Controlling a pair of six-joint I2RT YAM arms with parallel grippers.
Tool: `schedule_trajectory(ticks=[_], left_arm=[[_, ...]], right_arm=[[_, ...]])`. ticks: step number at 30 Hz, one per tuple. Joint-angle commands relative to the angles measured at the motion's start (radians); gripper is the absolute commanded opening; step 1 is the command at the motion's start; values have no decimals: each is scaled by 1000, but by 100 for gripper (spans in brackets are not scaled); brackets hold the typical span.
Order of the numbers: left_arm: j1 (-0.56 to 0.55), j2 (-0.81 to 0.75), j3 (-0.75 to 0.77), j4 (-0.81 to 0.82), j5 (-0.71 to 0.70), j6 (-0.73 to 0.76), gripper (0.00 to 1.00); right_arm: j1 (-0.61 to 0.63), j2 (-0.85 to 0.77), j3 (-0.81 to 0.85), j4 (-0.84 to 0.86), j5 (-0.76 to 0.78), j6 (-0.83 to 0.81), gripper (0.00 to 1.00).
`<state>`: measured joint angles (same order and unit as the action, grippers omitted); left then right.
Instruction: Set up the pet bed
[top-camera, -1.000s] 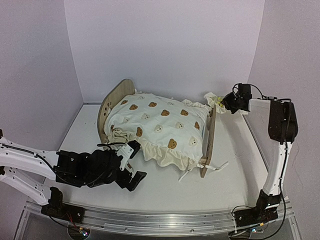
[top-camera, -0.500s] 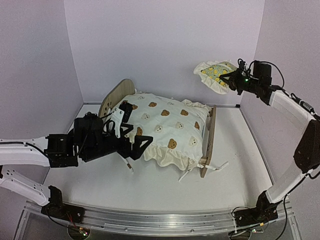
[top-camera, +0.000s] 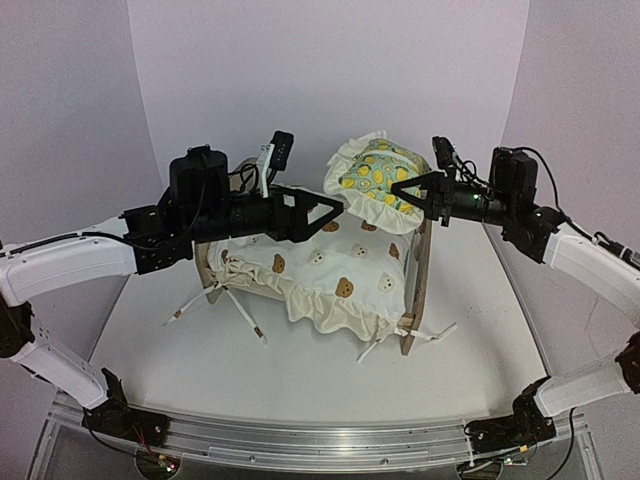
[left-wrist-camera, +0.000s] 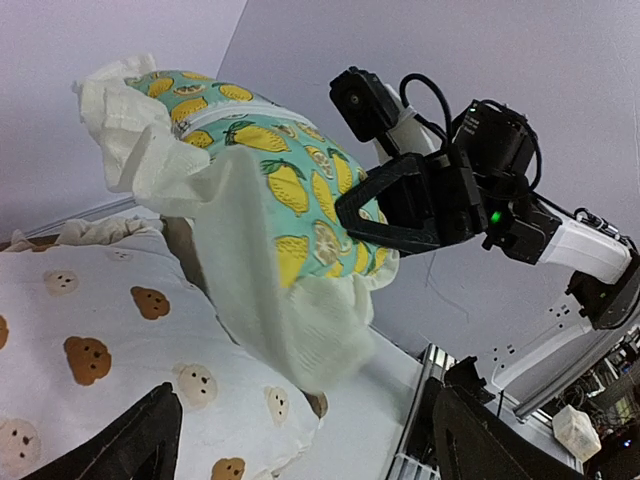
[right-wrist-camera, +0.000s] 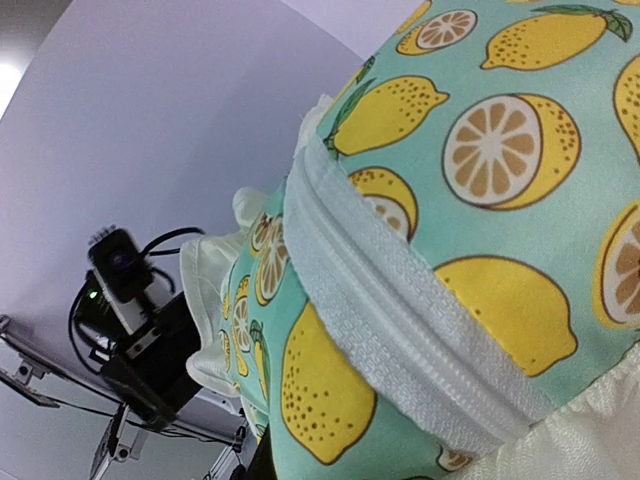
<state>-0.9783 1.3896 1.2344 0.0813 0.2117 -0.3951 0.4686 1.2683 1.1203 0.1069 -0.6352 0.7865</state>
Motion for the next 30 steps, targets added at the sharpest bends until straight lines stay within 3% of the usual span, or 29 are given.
schedule_trajectory(ticks=[1, 11, 15, 20, 21, 23, 26, 28, 30], left_arm=[[20, 88, 93, 63, 202, -72, 87], [19, 202, 176, 141, 199, -69, 74], [20, 206, 160, 207, 208, -85, 60], [20, 197, 166, 175, 108, -69, 9], [20, 193, 166, 167, 92, -60, 4], [19, 180, 166, 143, 49, -45, 0], [20, 142, 146, 110, -59, -24, 0], [24, 107, 125, 95, -143, -5, 0], [30, 85, 111, 72, -202, 25, 0]], right_arm=[[24, -40, -26, 131, -50, 16, 0], [57, -46, -77, 149, -60, 9, 0], [69, -51, -93, 149, -70, 1, 0], [76, -64, -115, 151, -82, -4, 0], [76, -69, -121, 150, -79, -6, 2], [76, -79, -127, 148, -67, -9, 22], [76, -89, -133, 123, -50, -25, 61], [76, -97, -147, 105, -38, -36, 73], [76, -111, -176, 99, -25, -41, 78]])
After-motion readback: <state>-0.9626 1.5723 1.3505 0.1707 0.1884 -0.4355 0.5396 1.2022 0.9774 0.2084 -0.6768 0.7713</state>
